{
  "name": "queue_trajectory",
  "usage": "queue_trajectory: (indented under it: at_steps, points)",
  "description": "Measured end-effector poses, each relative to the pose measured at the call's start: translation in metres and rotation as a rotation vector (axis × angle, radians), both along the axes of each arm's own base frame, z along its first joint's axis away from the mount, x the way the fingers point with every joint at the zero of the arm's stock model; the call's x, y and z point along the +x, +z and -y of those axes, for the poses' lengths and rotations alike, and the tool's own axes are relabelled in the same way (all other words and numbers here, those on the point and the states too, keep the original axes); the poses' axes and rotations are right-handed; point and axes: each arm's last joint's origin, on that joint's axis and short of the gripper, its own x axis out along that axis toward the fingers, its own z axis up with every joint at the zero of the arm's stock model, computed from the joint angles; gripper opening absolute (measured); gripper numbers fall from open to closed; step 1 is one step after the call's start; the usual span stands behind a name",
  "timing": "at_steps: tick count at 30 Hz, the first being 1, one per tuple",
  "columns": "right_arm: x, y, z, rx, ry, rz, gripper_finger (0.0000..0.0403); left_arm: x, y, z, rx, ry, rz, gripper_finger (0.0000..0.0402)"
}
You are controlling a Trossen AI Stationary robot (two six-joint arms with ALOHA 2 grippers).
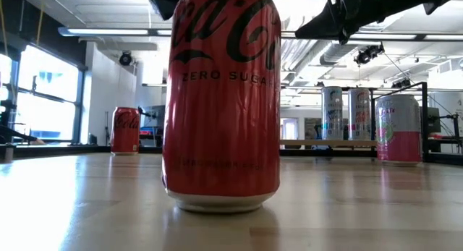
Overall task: Place canned beverage on shelf
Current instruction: Put the bottom red soda can on the shelf
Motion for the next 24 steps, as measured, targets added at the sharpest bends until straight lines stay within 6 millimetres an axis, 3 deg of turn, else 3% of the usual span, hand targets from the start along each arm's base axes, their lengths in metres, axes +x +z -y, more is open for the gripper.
queue_trajectory:
  at_steps: [13,24]
  points:
    - [-0.001,-0.002,0.001,0.016,-0.05,-0.015,0.0,0.003,-0.017,0.006,-0.011,0.013,-0.035,0.0307]
    - [-0.001,-0.002,0.002,0.014,-0.071,-0.014,0.0,0.005,-0.019,0.006,0.029,0.003,-0.024,0.0303]
